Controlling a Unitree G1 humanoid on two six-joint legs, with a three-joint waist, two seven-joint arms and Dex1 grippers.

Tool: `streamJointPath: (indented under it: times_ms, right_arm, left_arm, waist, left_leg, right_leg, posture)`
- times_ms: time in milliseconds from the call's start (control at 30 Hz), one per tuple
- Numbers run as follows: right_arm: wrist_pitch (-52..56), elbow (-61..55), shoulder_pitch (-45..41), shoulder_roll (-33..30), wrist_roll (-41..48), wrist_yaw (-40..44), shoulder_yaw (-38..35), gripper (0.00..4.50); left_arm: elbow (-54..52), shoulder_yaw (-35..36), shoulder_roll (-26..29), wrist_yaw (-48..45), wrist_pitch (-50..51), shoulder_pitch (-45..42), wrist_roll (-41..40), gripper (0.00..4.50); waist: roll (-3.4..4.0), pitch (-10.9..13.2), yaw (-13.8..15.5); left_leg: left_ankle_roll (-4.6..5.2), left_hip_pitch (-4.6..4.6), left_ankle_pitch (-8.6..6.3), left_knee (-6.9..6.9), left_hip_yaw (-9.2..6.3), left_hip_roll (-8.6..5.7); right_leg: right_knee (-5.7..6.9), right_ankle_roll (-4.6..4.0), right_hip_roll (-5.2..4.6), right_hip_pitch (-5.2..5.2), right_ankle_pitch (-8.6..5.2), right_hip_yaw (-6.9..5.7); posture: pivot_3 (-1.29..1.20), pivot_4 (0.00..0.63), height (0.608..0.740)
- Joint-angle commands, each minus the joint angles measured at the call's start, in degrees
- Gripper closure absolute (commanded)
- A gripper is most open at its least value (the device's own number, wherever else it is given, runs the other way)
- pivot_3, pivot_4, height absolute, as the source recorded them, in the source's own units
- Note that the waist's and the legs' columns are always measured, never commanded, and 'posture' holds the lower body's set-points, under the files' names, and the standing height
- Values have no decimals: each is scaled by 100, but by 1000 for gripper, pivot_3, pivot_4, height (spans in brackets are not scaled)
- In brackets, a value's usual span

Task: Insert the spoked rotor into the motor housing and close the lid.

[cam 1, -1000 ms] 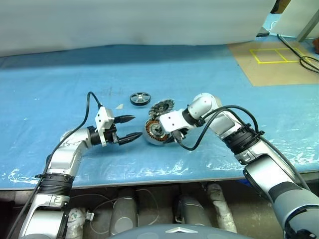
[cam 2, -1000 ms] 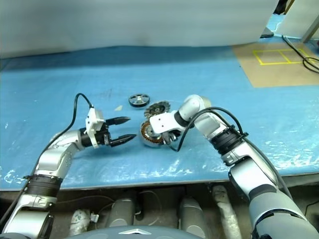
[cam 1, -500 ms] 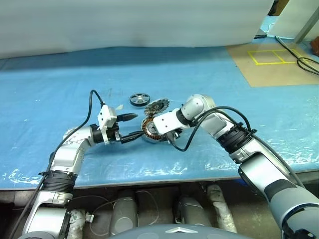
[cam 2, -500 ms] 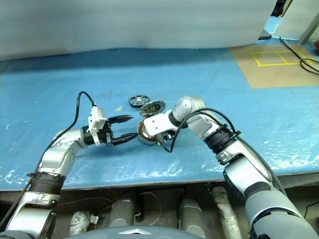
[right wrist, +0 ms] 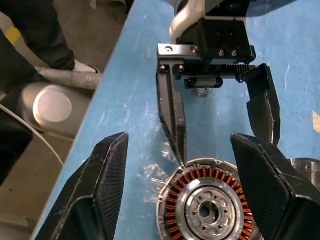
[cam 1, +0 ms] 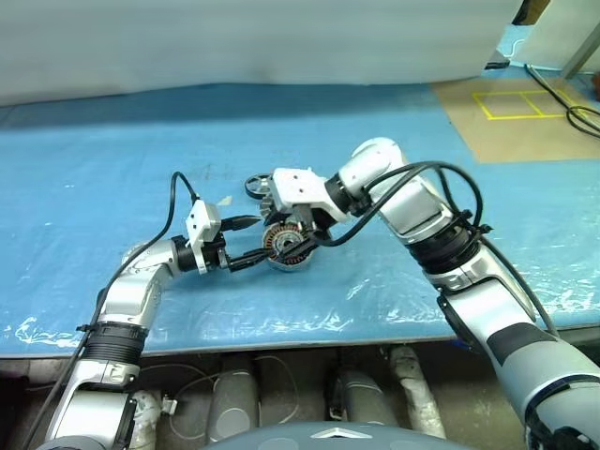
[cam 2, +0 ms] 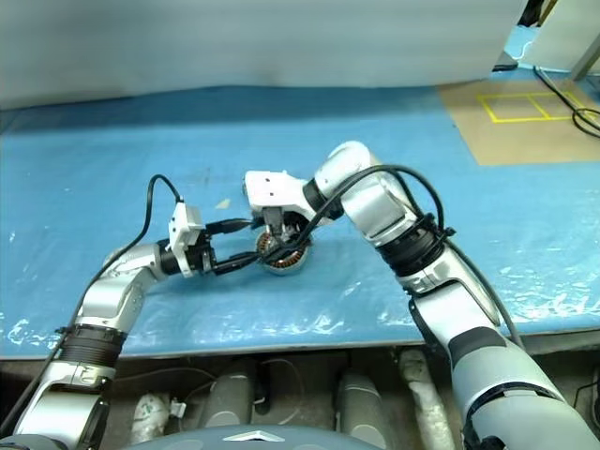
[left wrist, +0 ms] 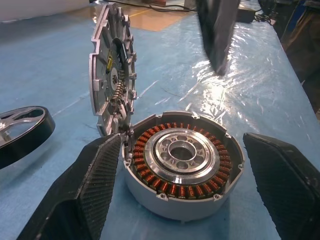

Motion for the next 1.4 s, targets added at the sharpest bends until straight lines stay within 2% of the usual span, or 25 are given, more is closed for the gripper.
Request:
streamJointPath:
  times_ms: [33, 133, 300, 367, 500, 633, 800, 1033, 1200, 1400]
  right_arm:
    - [-29, -274, 475, -516, 246, -150, -383, 1109]
    - [473, -459, 1032, -685, 772, -599, -1161, 1109]
    - [902, -908, 2038, -299, 1358, -2146, -2737, 1109]
    - [836, -1386, 2624, -139, 1454, -2651, -3057, 1109]
    - [269, -1946, 3715, 211, 1363, -3465, -3055, 1109]
    - [-234, -1982, 4258, 558, 1179, -4130, -2730, 1109]
    - [200, -2404, 4482, 634, 2128, -3930, -2837, 1109]
    - [568, -2639, 4512, 41, 2828, -3706, -2784, 1109]
    - [408, -2671, 4445, -364, 2971, -3341, -2439, 1109]
    - [109, -2392, 4124, -694, 2849, -3040, -2087, 1109]
  left_arm:
    - [-250, 56, 107, -71, -16, 103, -79, 383]
    - [-428, 106, 263, -61, 1, 247, -60, 383]
    - [-775, 265, 485, 114, 21, 527, -83, 383]
    - [-879, 338, 536, 194, 20, 655, -102, 383]
    - [-796, 468, 565, 423, -284, 768, 62, 383]
    - [-568, 526, 607, 592, -494, 748, 218, 383]
    - [-411, 510, 702, 535, -524, 781, 222, 383]
    - [-105, 642, 999, 118, -136, 789, -87, 383]
    - [234, 517, 1236, -225, -532, 972, 229, 383]
    - [732, 326, 1252, -358, -958, 833, 610, 383]
  waist:
    - [-2, -1, 31]
    - [-4, 2, 48]
    - [-3, 2, 24]
    - [-3, 2, 29]
    - [-2, 3, 35]
    - [-2, 3, -12]
    - [-2, 3, -20]
    - [-3, 2, -19]
    - [-3, 2, -18]
    - [-2, 3, -8]
  left_leg:
    - [0, 1, 0, 1, 0, -1]
    - [-2, 4, 0, 2, 1, -3]
    - [-4, 5, 2, -3, 1, 0]
    - [-4, 6, 2, -8, 2, -1]
    - [-5, 5, 3, -25, 5, -5]
    - [-7, 14, 3, -26, 5, -6]
    - [-11, 33, 4, -43, 4, -12]
    - [-13, 40, 5, -46, 4, -14]
    - [-13, 42, 5, -54, 4, -14]
    - [-13, 71, 4, -59, 3, -12]
  right_leg:
    - [0, 0, -2, 2, 0, 0]
    - [-2, 1, -3, 5, 0, 2]
    - [5, 0, 0, -6, 0, 3]
    - [0, 0, 0, -3, 0, 2]
    - [-10, 1, 0, -9, 0, 2]
    - [-11, 3, 0, -6, -1, 8]
    - [-11, 5, -1, 4, -3, 15]
    - [-40, 6, -1, 27, -3, 14]
    - [-52, 6, -1, 30, -3, 13]
    - [-74, 7, -1, 68, -2, 9]
  posture:
    - [0, 150, 740]
    - [0, 150, 740]
    - [0, 150, 740]
    - [0, 150, 740]
    - [0, 150, 740]
    - [0, 150, 740]
    - [0, 150, 740]
    - [0, 150, 740]
    - [0, 150, 740]
    - [0, 150, 740]
